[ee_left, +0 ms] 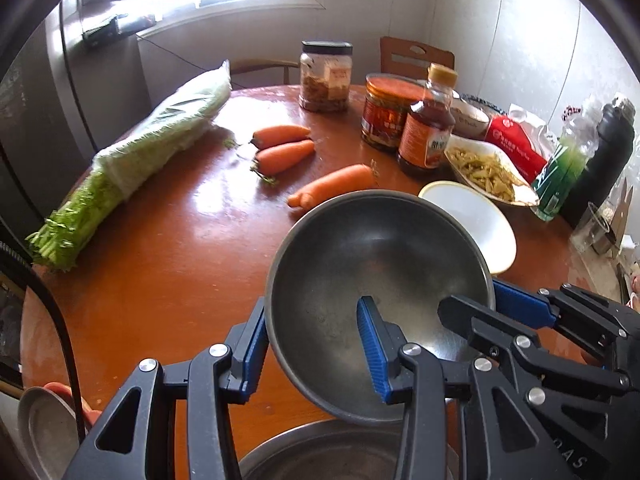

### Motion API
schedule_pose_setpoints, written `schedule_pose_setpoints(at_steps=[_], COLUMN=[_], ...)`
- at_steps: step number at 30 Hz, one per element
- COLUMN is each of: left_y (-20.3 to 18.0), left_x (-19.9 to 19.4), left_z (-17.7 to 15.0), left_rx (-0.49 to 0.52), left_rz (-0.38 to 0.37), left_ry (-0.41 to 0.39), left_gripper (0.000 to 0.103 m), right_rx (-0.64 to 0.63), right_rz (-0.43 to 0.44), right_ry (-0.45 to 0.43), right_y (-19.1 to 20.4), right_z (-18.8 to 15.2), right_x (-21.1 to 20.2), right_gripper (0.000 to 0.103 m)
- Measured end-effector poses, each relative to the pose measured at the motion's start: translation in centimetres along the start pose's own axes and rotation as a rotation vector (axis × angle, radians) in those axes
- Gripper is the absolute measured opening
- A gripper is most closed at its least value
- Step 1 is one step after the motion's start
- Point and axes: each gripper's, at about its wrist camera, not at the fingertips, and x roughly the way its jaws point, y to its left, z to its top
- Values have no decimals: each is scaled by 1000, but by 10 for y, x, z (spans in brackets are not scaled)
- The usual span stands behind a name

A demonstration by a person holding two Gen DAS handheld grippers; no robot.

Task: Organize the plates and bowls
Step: 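Lift the small steel bowl with the right gripper over the steel basin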

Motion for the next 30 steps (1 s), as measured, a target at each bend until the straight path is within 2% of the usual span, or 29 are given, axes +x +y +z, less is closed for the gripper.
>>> schedule_pose_setpoints(at_steps=[12, 30], left_y=[13, 15], left_x=[-62, -119], left_z=[-7, -66], left_rx=[-29, -67], left_rz=[46, 71], left_ry=[-100, -159], left_gripper=[43, 43], right_rx=[-60, -124], right_rz=[52, 74], right_ry=[-68, -93], right_y=[35, 69], right_z=[6, -37], right_x=[-32, -74], right_gripper=[30, 30])
